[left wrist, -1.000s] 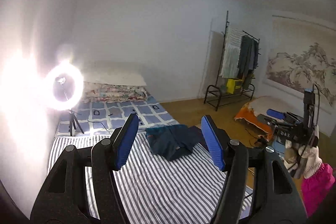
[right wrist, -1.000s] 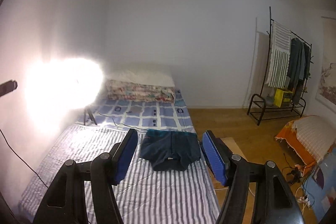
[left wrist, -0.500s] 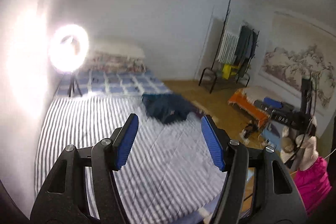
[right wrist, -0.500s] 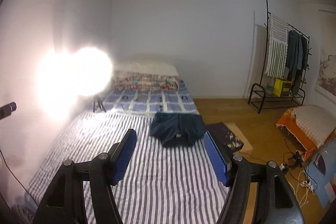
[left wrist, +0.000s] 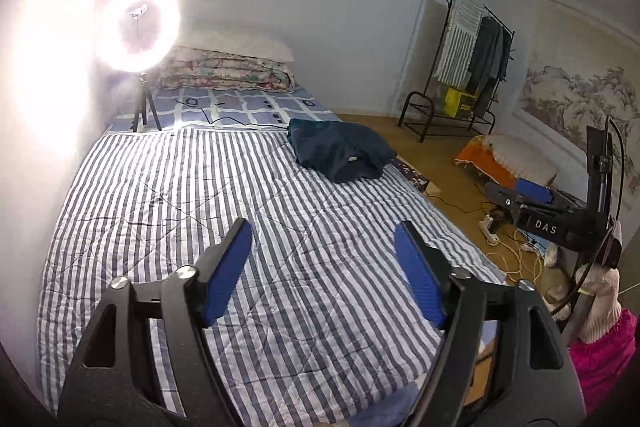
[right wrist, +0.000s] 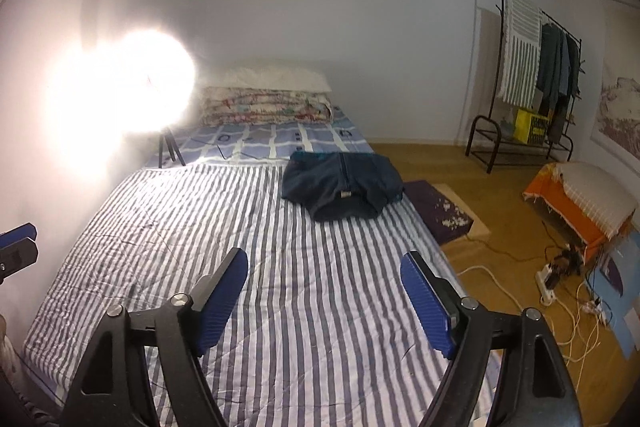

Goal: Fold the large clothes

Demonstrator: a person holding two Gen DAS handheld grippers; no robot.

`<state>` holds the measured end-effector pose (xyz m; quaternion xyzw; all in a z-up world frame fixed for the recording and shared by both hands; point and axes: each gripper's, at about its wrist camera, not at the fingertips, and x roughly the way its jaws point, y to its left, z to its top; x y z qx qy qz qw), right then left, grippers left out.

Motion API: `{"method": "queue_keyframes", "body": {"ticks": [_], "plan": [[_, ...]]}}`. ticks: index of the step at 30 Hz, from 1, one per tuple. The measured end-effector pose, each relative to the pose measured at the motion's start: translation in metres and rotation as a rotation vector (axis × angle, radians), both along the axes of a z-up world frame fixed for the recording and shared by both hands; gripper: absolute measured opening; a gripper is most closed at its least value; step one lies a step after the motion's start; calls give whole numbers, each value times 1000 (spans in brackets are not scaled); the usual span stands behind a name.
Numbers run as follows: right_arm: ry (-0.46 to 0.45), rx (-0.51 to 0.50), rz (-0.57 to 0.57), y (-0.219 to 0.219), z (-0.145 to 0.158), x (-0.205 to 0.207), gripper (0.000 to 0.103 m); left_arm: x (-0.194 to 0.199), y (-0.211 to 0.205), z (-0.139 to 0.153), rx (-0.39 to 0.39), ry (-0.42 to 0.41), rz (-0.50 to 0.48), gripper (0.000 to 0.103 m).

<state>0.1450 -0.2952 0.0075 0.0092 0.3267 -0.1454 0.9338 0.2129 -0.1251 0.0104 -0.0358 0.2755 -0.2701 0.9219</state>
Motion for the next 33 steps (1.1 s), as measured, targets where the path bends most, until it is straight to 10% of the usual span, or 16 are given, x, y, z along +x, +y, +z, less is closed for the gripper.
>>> {"method": "queue_keyframes", "body": {"ticks": [9,33], "plan": [[-24,-7,-53,-9,-24,7,103,21,-1,-21,55,24,19,91],[-50,-28,-55,-9,-31,18,103,31,-10,-35,154,46,118,103]]}}
